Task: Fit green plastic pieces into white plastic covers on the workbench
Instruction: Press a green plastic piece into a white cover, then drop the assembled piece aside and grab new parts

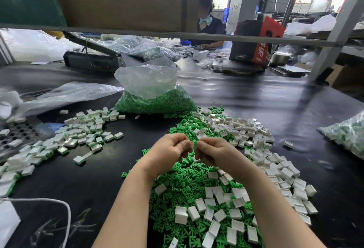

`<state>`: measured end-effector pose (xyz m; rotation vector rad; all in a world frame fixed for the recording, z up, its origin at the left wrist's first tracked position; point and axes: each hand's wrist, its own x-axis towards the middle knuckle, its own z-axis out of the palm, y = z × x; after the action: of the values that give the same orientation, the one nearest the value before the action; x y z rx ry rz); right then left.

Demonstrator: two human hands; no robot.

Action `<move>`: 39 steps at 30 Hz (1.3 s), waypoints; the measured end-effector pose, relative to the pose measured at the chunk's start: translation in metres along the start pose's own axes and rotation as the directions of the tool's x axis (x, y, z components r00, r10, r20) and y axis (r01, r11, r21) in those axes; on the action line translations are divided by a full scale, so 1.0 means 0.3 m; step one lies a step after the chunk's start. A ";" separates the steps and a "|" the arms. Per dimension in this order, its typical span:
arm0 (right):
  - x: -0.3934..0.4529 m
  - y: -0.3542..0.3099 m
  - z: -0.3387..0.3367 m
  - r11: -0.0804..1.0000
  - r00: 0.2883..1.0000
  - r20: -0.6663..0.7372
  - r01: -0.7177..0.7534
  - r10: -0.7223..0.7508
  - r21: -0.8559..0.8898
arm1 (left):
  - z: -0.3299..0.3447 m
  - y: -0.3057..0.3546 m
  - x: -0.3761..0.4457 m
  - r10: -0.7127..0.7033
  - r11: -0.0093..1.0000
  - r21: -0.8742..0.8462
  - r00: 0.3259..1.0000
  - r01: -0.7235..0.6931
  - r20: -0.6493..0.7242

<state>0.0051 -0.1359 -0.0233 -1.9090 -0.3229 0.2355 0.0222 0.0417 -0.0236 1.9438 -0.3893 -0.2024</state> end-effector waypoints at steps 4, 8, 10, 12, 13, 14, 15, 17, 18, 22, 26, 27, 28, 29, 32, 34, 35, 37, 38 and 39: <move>0.005 0.003 0.002 0.996 0.999 -0.045 0.004 -0.008 -0.088 | -0.002 0.001 -0.003 -0.016 1.000 0.018 1.000 0.016 0.013; 0.004 0.004 0.002 0.997 0.996 -0.080 0.039 -0.044 -0.068 | 0.007 0.004 -0.004 -0.023 0.999 0.024 0.999 0.022 0.022; 0.003 0.000 0.001 0.997 0.994 -0.081 0.072 -0.073 -0.014 | 0.009 0.008 -0.001 -0.017 1.000 0.013 1.000 0.017 -0.005; 0.003 -0.004 0.002 0.997 0.995 -0.067 0.079 -0.079 0.000 | 0.008 0.008 0.000 -0.012 1.000 0.013 1.000 0.012 -0.015; 0.003 -0.006 0.003 0.997 0.995 -0.057 0.081 -0.081 0.002 | 0.005 0.007 -0.001 -0.011 1.000 0.009 1.000 0.011 -0.010; 0.002 -0.008 0.003 0.997 0.996 -0.045 0.083 -0.083 0.004 | 0.000 0.005 -0.003 -0.012 1.000 -0.005 1.000 0.012 0.002; 0.000 -0.010 0.001 0.996 0.996 -0.033 0.084 -0.084 0.005 | -0.005 0.004 -0.006 -0.016 0.999 -0.030 1.000 0.017 0.016; -0.009 -0.015 -0.015 0.998 0.998 -0.014 0.067 -0.067 0.019 | -0.013 0.006 -0.013 -0.025 0.997 -0.079 1.000 0.025 0.005; -0.015 -0.017 -0.031 0.999 0.999 0.018 0.043 -0.044 0.033 | -0.017 0.006 -0.013 -0.025 0.996 -0.088 0.999 0.022 -0.033; -0.051 -0.042 -0.089 0.994 0.912 0.396 -0.097 0.105 -0.039 | -0.025 -0.011 -0.001 -0.004 0.998 -0.063 0.973 -0.011 -0.231; -0.041 -0.031 -0.088 0.949 0.987 0.039 -0.140 0.157 -0.281 | -0.025 -0.028 0.008 -0.007 1.000 -0.025 0.962 0.001 -0.274; -0.038 -0.022 -0.090 0.940 0.987 -0.075 -0.158 0.142 -0.301 | -0.024 -0.030 0.009 -0.011 1.000 -0.018 0.963 0.007 -0.270; -0.035 -0.014 -0.094 0.940 0.977 -0.164 -0.178 0.134 -0.292 | -0.023 -0.033 0.010 -0.014 1.000 -0.016 0.964 0.010 -0.267; -0.033 -0.005 -0.099 0.939 0.963 -0.235 -0.196 0.130 -0.282 | -0.022 -0.034 0.011 -0.018 1.000 -0.019 0.964 0.013 -0.265; -0.023 0.024 -0.119 0.853 0.896 -0.433 -0.302 0.101 -0.426 | -0.021 -0.035 0.015 -0.025 1.000 -0.023 0.965 0.020 -0.261; -0.020 0.045 -0.128 0.671 0.829 -0.555 -0.447 0.063 -0.592 | -0.018 -0.036 0.016 -0.028 1.000 -0.009 0.965 0.027 -0.261; -0.020 0.057 -0.133 0.574 0.799 -0.599 -0.517 0.057 -0.635 | -0.018 -0.036 0.015 -0.030 1.000 -0.003 0.964 0.031 -0.262; -0.022 0.081 -0.143 0.435 0.753 -0.647 -0.626 0.119 -0.648 | -0.017 -0.038 0.016 -0.034 0.999 0.007 0.963 0.038 -0.266; -0.022 0.090 -0.147 0.386 0.738 -0.655 -0.659 0.163 -0.646 | -0.016 -0.039 0.017 -0.037 0.999 0.010 0.963 0.041 -0.266; -0.021 0.098 -0.148 0.344 0.731 -0.655 -0.676 0.193 -0.652 | -0.015 -0.038 0.017 -0.041 0.999 0.014 0.964 0.046 -0.263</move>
<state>0.0163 -0.1869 -0.0353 -2.9992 0.6196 -0.0910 0.0303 0.0477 -0.0320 1.9692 -0.1735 0.0330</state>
